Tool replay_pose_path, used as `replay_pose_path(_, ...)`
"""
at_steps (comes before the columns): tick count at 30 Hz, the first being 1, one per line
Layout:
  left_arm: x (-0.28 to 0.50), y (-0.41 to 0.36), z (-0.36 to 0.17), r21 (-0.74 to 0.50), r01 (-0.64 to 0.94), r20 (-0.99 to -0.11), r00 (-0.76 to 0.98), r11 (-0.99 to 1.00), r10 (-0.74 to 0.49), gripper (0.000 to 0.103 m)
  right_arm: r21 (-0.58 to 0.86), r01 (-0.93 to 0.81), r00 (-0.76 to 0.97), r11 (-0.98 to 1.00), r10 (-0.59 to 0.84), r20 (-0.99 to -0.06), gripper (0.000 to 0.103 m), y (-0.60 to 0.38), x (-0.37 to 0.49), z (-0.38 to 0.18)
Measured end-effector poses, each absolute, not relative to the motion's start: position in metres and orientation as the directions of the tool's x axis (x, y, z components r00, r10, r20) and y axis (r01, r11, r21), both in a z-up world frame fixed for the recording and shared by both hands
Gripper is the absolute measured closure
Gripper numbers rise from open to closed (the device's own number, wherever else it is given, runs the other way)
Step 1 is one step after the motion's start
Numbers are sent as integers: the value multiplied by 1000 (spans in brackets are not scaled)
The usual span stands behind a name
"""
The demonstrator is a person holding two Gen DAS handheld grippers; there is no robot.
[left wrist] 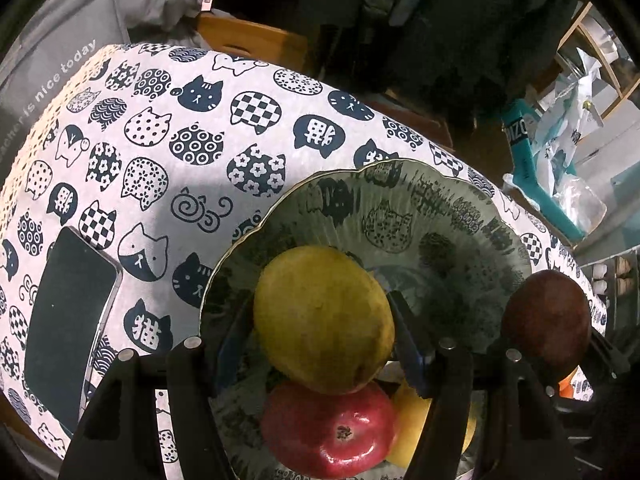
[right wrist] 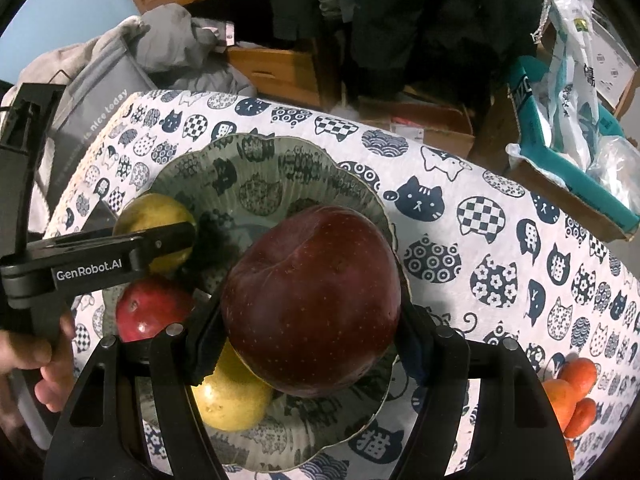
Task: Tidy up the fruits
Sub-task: 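Lower the pear into the bowl with the left tool while the right tool lowers the apple in, then open both tools to release the pear and apple in the bowl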
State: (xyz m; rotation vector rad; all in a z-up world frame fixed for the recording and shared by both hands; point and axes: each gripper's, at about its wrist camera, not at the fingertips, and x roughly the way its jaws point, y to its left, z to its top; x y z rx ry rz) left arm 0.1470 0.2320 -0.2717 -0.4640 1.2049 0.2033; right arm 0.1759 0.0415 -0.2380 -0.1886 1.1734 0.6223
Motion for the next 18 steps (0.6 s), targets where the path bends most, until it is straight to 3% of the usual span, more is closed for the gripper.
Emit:
replay_pose_path(5,147,232,-270,-248,-395,-928,359,885,-99,35,179,-552,236,815,358,-903,31,44,175,-240)
replay_pose_path(7,145,233,-266,-258,-397,-921,376,880,-101,31,181,-553,233,813,359,-904,31,46,175,-241)
replay_pose_path(9,141,237,-259,-268,-400,-913,397,877,-97,16,184,-554,228,812,361,-904,31,47,175,-242)
replay_pose_path(10,140,238,-256,-273,-399,-908,408,876,-97,15,186,-554,224,811,361,-905,31,47,175,-243)
replay_pose_path(18,127,240,-244,-246,-406,-905,421,880,-59,15,193,-546,194,815,348,-917,31,51,175,-256)
